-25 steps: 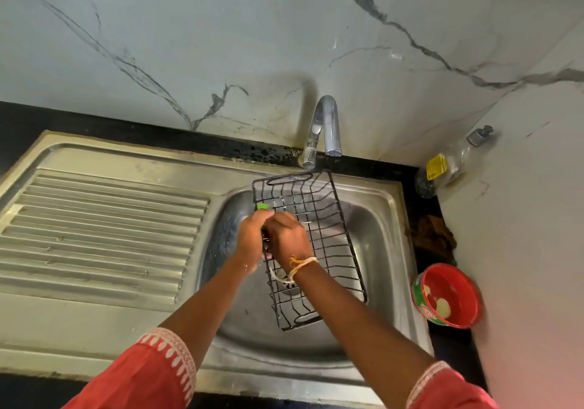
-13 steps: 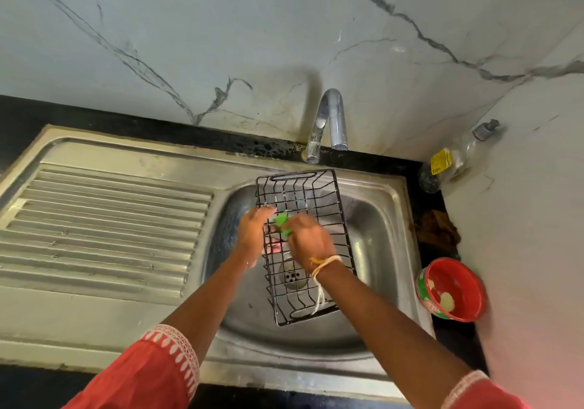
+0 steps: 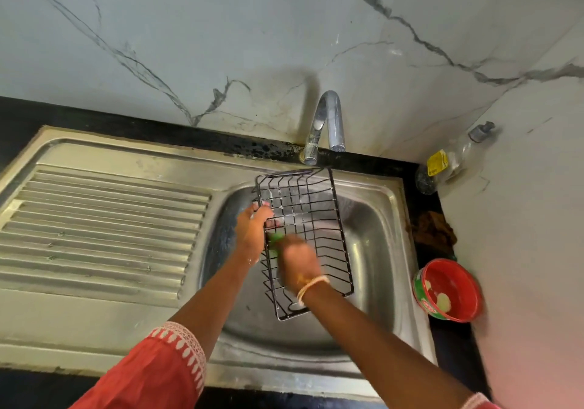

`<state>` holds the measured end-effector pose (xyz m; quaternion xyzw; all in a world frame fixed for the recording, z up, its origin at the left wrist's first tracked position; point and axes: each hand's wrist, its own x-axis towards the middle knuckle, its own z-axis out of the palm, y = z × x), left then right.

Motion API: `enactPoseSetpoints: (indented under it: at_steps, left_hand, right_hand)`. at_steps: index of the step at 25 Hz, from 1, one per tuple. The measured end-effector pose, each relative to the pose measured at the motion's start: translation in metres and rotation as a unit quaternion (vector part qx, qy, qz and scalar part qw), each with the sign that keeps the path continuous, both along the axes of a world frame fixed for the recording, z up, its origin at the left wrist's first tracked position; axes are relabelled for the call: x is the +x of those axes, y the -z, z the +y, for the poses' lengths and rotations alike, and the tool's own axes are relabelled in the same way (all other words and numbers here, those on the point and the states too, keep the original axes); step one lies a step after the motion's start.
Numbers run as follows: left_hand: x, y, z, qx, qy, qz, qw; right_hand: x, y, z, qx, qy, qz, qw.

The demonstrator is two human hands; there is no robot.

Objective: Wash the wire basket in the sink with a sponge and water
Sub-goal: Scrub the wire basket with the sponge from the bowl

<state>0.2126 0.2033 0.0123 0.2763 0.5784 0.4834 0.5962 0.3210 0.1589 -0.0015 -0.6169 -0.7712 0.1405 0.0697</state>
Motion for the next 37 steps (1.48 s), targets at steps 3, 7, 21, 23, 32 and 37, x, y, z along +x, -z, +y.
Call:
enactPoseSetpoints:
  at_steps: [3, 7, 21, 23, 32, 37]
  left_hand:
    - [-0.005, 0.003, 0.008, -0.028, 0.001, -0.02, 0.999]
    - [-0.001, -0.001, 0.006, -0.041, 0.006, -0.026, 0.999]
    - [0.009, -0.009, 0.004, 0.03, 0.036, 0.039, 0.998]
    - [0.006, -0.009, 0.002, 0.004, 0.027, 0.019, 0.999]
    - [0.013, -0.008, -0.005, -0.019, 0.073, -0.05, 0.996]
    - [0.002, 0.007, -0.009, -0.082, 0.076, -0.04, 0.993]
  right_hand:
    - [0.01, -0.005, -0.002, -0.04, -0.061, 0.009, 0.997]
    - [0.033, -0.009, 0.03, 0.031, 0.149, -0.014, 0.988]
    - [0.02, 0.008, 0.009, 0.097, 0.055, 0.126, 0.986]
    - [0.019, 0.009, -0.014, -0.048, -0.07, 0.088, 0.993]
    - [0.001, -0.021, 0.039, 0.084, 0.073, 0.222, 0.969]
    - [0.029, 0.001, -0.004, -0.106, -0.095, 0.068, 0.988]
